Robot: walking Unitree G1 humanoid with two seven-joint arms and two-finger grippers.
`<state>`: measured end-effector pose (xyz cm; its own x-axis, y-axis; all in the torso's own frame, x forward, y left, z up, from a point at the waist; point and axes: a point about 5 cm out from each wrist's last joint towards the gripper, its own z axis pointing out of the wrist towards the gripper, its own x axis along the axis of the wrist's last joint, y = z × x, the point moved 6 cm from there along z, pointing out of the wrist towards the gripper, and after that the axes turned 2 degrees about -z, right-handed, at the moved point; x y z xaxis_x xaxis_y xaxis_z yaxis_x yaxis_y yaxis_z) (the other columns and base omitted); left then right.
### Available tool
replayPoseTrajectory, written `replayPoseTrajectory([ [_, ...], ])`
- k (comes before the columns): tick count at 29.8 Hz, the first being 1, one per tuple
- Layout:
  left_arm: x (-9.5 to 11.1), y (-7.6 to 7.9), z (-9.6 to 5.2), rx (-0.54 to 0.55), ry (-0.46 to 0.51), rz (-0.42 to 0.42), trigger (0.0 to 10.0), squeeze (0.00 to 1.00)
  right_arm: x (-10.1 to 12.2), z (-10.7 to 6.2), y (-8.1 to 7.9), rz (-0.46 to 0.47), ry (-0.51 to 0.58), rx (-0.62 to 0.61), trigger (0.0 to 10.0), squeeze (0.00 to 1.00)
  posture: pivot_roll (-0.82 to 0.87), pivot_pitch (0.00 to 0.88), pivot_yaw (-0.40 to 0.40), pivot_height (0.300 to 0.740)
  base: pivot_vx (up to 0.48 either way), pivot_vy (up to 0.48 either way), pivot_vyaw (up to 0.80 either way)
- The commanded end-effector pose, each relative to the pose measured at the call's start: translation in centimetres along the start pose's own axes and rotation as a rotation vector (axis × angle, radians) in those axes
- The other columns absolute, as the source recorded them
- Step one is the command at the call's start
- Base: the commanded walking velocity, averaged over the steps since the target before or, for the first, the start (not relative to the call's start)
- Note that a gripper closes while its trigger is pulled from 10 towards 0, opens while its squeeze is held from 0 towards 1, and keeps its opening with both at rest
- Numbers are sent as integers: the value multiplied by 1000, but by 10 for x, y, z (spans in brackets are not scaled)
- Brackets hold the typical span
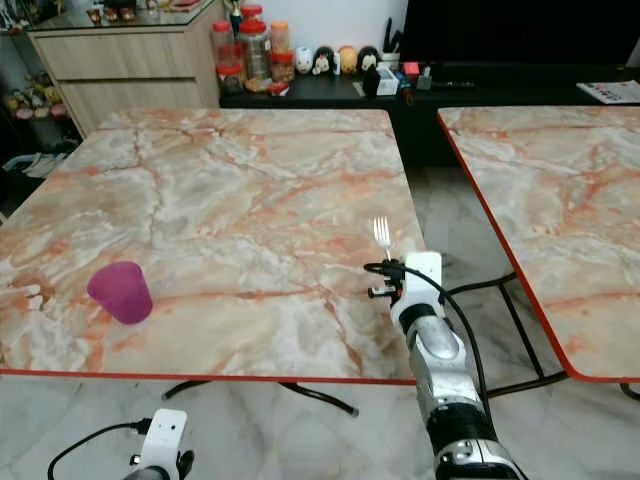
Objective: Setting the table
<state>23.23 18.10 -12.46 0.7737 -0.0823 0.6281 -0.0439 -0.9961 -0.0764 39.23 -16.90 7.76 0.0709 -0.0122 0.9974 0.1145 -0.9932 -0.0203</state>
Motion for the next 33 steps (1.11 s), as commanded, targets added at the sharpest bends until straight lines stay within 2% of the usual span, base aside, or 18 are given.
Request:
replayPoseTrajectory([
  [1, -3, -2, 0, 13, -14, 22, 10000, 0, 9, -2, 5, 7, 52, -30, 10000, 0, -28, 0, 16, 740, 0, 0, 0],
  [10, 0, -5, 0, 37, 7, 30, 10000, 0, 18, -9, -2, -2, 142, -44, 10000, 0, -30, 0, 12, 740, 0, 0, 0],
  [14, 2, -5, 0, 40, 12, 30, 10000, 0, 28, -9, -4, -12, 186, -50, 10000, 0, -30, 0, 11, 740, 0, -248, 0],
  [21, 1, -6, 0, 50, 13, 26, 10000, 0, 51, -7, -5, -95, 265, -50, 10000, 0, -30, 0, 9, 740, 0, -466, 0],
  [28, 1, -6, -1, 49, 13, 26, 10000, 0, 57, -6, -8, -117, 285, -44, 10000, 0, -33, 0, 9, 740, 0, -480, 0],
  [33, 1, -6, -1, 50, 13, 24, 10000, 0, 63, -7, -7, -99, 309, -52, 10000, 0, -32, 0, 9, 740, 0, -480, 0],
])
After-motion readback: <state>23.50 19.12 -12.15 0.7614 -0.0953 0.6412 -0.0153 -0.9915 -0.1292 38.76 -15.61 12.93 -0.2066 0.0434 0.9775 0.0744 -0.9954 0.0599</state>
